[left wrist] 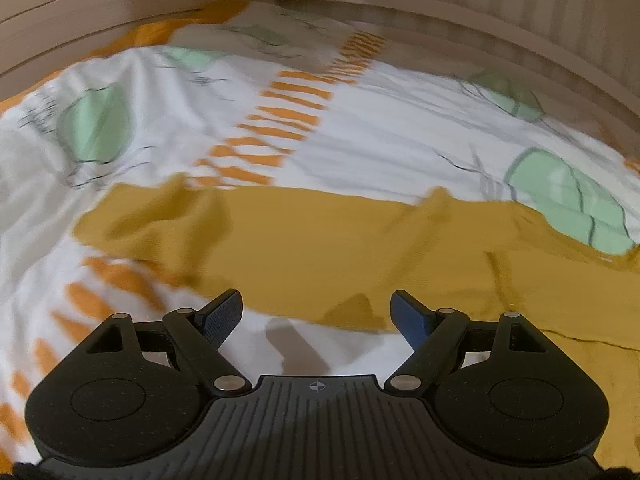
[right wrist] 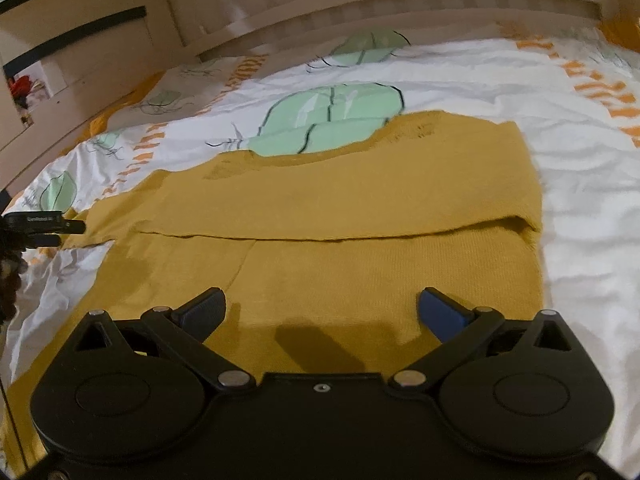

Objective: Fold small clothes
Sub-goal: 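Move the left gripper to the other sleeve cuff and grasp it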

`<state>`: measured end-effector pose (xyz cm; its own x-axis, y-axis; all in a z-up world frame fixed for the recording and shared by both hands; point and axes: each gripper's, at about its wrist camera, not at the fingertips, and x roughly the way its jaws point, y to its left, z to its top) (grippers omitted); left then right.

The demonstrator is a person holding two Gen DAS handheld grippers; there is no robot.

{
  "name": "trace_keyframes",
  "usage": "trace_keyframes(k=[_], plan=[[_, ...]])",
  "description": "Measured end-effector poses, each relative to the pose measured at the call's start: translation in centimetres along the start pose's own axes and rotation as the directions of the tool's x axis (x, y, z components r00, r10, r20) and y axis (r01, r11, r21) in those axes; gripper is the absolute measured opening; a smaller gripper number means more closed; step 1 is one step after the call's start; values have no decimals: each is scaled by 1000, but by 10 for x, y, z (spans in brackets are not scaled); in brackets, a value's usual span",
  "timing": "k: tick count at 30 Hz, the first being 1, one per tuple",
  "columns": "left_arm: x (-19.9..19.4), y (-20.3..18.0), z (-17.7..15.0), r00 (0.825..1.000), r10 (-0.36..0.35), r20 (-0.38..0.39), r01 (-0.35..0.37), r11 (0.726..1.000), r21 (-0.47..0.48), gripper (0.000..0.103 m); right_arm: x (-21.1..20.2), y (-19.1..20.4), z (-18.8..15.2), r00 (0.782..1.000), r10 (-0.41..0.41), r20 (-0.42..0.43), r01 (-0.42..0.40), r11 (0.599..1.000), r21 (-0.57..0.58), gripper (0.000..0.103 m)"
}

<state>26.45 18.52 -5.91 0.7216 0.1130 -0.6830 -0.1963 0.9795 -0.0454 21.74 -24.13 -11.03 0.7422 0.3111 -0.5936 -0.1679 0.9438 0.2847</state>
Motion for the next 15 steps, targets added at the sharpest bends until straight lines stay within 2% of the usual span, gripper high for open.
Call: trace_keyframes(k=[6,15], plan=[[-7,61,-1,999,37,2,-36,995,-93,81,-3,22,2,1000,-19,1,19,999,-41,103],[3,132,17,999,37,8,-34,971,-237,81,6,74,18,999,50,-7,-51,998,-47,103]])
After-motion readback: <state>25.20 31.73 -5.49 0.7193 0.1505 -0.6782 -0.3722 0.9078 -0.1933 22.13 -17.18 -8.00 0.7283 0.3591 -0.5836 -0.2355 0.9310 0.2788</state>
